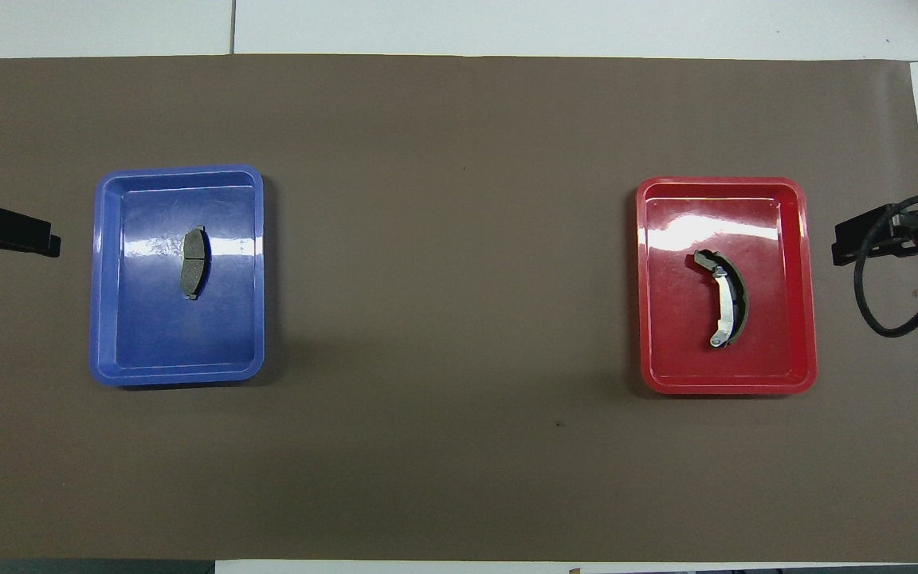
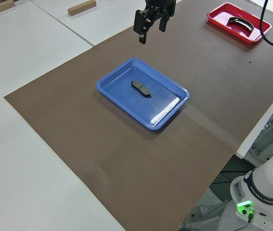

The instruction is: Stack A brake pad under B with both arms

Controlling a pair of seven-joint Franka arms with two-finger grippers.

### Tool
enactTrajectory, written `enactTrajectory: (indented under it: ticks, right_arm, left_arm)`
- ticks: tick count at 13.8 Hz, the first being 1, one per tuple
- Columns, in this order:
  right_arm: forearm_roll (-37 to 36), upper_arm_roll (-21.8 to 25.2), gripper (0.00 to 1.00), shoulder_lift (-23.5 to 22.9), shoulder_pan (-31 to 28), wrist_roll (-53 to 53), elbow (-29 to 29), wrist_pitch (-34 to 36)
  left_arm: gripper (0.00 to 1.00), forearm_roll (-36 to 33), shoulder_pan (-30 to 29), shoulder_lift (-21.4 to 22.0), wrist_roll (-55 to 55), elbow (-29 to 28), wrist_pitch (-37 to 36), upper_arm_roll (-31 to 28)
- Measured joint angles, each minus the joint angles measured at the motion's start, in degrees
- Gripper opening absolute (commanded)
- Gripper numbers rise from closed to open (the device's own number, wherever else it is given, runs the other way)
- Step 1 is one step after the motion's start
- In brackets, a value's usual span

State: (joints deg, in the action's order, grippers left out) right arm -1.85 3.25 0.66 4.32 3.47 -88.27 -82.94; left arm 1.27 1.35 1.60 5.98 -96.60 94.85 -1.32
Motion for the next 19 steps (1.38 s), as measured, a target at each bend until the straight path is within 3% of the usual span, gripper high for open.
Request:
enactTrajectory:
  ticks: [16, 19]
  right_arm:
    - [0.0, 0.02, 1.0, -0.24, -0.06, 0.0, -0.92, -0.37]
    - [0.0, 0.02, 1.0, -0.24, -0.06, 0.0, -1.03, -0.44]
  left_arm:
    - [0.99, 0.0, 0.28, 0.95, 0.0, -1.53, 1.31, 0.1]
    - [0.99, 0.0, 0.35, 1.96, 0.0, -5.61, 6.42, 0.1]
